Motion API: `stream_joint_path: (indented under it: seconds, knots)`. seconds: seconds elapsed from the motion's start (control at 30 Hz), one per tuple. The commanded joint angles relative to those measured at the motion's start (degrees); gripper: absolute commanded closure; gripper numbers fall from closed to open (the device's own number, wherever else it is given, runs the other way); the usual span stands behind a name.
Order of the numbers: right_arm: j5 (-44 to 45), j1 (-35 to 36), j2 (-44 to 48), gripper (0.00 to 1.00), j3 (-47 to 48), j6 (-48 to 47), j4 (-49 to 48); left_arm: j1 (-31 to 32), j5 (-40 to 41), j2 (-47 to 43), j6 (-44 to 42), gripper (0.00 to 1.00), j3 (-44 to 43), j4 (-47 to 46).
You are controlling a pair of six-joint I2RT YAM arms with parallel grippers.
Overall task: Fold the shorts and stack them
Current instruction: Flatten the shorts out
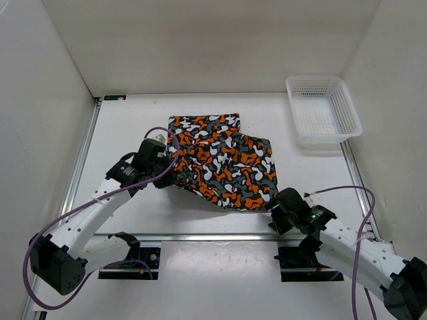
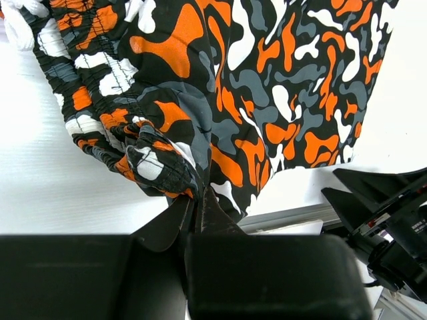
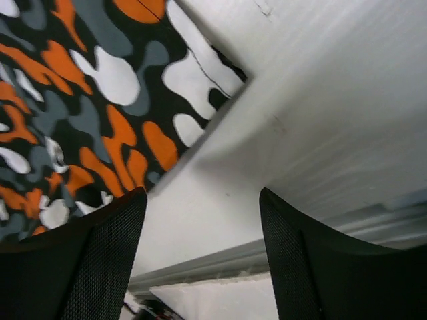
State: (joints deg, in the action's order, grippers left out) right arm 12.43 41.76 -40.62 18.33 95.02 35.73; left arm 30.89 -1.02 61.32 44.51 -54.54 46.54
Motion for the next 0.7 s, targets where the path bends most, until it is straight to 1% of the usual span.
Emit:
stream_joint_path:
  seconds: [0.0,0.1,0.17,0.2,0.27,0.33,0.47,0.67]
  knots:
    - [0.3,-0.4,2.0,0.27,-2.3,5.3,-5.0,0.3,1.4,-1.9,0.6,0.89,0.7,-1.0]
    - [2.7,-0.4,1.3,0.29,-3.0,6.0,-5.7,0.3,1.4,-1.4,0.6,0.89,0.7,-1.0]
    - [5.2,-1.0,0.0,0.32,-3.0,6.0,-7.0,0.3,1.4,-1.4,0.6,0.89,0.1,-1.0]
    - [6.0,-1.0,-1.0,0.32,-3.0,6.0,-7.0,0.3,1.4,-1.4,0.6,0.89,0.1,-1.0]
    - [6.9,-1.0,-3.3,0.36,-3.0,6.6,-7.5,0.3,1.4,-1.4,0.6,0.89,0.1,-1.0]
    - [7.7,-1.0,-4.7,0.38,-2.5,7.3,-7.5,0.3,1.4,-1.4,0.6,0.89,0.1,-1.0]
    - [9.9,-1.0,-8.3,0.38,-3.0,8.5,-9.4,0.3,1.9,-1.4,0.6,0.89,0.1,-1.0]
    - [10.9,-2.1,-9.7,0.38,-6.9,9.9,-13.7,0.3,1.9,-0.9,0.6,0.89,0.1,-1.0]
